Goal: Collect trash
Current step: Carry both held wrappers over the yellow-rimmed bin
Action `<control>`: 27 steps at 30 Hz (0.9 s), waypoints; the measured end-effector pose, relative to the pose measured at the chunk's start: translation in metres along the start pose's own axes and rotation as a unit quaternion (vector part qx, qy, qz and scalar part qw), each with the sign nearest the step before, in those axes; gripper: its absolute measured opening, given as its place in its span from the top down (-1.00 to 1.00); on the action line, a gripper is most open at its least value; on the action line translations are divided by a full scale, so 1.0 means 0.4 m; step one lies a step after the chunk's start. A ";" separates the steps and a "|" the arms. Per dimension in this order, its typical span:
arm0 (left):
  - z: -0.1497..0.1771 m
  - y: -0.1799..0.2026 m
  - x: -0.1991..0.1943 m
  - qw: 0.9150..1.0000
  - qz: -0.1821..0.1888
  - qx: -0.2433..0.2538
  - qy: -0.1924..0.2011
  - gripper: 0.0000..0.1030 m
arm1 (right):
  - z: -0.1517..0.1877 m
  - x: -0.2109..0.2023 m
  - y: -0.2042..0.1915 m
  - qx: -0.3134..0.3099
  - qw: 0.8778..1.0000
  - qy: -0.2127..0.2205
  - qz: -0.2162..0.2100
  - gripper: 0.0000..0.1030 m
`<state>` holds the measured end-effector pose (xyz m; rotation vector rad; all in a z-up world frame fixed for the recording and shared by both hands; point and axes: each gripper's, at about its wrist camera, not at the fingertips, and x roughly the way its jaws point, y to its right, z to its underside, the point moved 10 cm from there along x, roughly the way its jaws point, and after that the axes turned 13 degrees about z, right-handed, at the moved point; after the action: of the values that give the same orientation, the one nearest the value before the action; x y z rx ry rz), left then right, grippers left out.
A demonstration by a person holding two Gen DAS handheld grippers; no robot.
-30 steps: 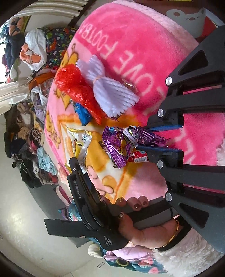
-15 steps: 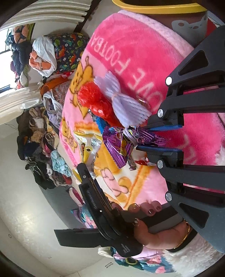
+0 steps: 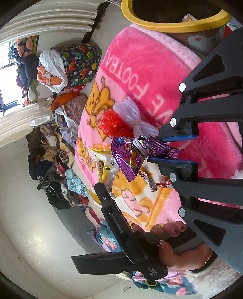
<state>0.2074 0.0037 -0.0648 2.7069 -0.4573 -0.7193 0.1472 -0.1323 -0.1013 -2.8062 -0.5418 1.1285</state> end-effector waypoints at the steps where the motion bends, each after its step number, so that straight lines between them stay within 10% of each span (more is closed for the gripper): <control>1: 0.001 0.004 -0.001 1.000 0.001 0.001 0.000 0.40 | -0.001 -0.004 0.005 0.001 1.000 0.001 0.001 0.71; 27: 0.010 0.179 0.033 0.998 0.047 0.049 -0.005 0.40 | -0.055 -0.088 0.185 0.055 0.997 0.041 0.040 0.71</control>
<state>0.2000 -0.0668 -0.0477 2.7522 -0.6320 -0.7018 0.1606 -0.2121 -0.0766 -2.7877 -0.3513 1.0164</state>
